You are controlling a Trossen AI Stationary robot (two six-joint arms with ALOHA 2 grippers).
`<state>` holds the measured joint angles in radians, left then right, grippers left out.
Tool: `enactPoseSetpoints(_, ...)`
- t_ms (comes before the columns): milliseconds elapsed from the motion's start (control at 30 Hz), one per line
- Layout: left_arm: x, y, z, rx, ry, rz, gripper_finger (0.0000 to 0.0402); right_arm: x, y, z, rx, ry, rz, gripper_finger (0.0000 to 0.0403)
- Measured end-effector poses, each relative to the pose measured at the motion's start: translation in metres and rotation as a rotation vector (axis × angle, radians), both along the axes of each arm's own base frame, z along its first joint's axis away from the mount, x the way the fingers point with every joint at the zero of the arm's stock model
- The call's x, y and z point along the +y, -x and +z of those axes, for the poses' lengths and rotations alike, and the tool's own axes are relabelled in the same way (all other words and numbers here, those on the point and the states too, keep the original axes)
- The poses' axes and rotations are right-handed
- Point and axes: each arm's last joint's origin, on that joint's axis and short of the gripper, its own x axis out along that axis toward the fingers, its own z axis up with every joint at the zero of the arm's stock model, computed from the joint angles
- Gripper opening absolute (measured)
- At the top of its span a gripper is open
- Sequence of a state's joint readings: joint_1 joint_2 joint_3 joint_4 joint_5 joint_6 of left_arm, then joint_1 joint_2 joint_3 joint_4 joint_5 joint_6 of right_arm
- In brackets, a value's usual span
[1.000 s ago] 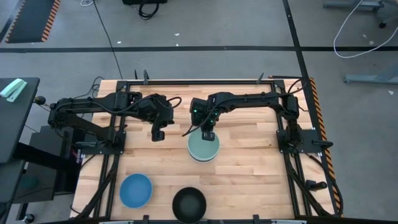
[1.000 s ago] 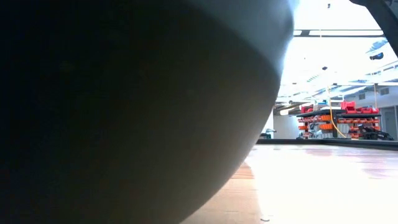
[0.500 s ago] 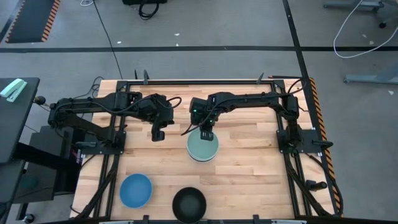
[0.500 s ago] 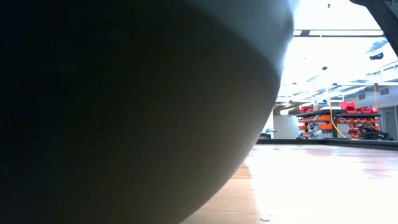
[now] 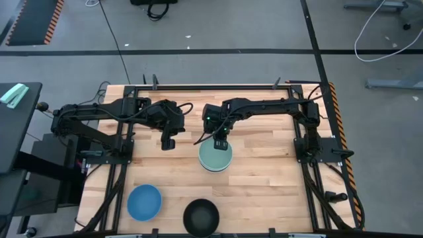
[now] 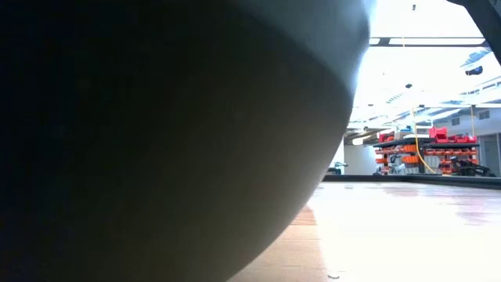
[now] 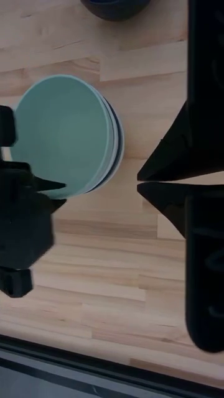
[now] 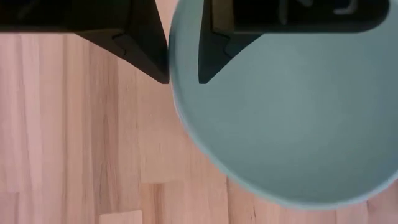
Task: Nest bowls inside each other
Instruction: Stack the green bowl on top of the white bowl, then stack the blue bowl on top of the green bowl
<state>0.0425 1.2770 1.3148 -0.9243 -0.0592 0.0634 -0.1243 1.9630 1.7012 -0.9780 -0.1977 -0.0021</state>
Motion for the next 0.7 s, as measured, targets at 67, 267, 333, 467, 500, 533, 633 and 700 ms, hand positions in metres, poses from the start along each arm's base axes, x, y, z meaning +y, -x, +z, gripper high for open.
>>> enactPoseSetpoints(67,0.0,0.0,0.0,-0.001,0.0,0.001,0.0025,0.001,0.002,0.007,-0.015,0.012,-0.004,0.0092)
enactPoseSetpoints(267,0.0,0.001,-0.001,0.006,0.047,0.058,0.0016,0.008,0.01,0.032,-0.059,0.028,-0.021,0.0092)
enactPoseSetpoints(333,0.0,0.003,-0.002,0.028,0.072,0.09,0.0013,0.013,0.015,0.041,-0.073,0.038,-0.015,0.0092)
enactPoseSetpoints(467,-0.001,0.013,-0.009,0.145,0.116,0.156,0.0014,0.026,0.029,0.061,-0.085,0.077,-0.017,0.0092)
enactPoseSetpoints(500,-0.002,0.014,-0.011,0.165,0.129,0.176,0.0016,0.029,0.033,0.066,-0.095,0.088,-0.018,0.0092)
enactPoseSetpoints(533,-0.003,0.015,-0.015,0.176,0.143,0.19,0.0018,0.033,0.037,0.072,-0.11,0.099,-0.018,0.0092)
enactPoseSetpoints(633,-0.01,0.016,-0.032,0.232,0.184,0.197,0.0024,0.046,0.048,0.089,-0.157,0.134,-0.014,0.0092)
enactPoseSetpoints(700,-0.016,0.018,-0.045,0.279,0.225,0.197,0.0026,0.055,0.056,0.1,-0.19,0.154,-0.008,0.0092)
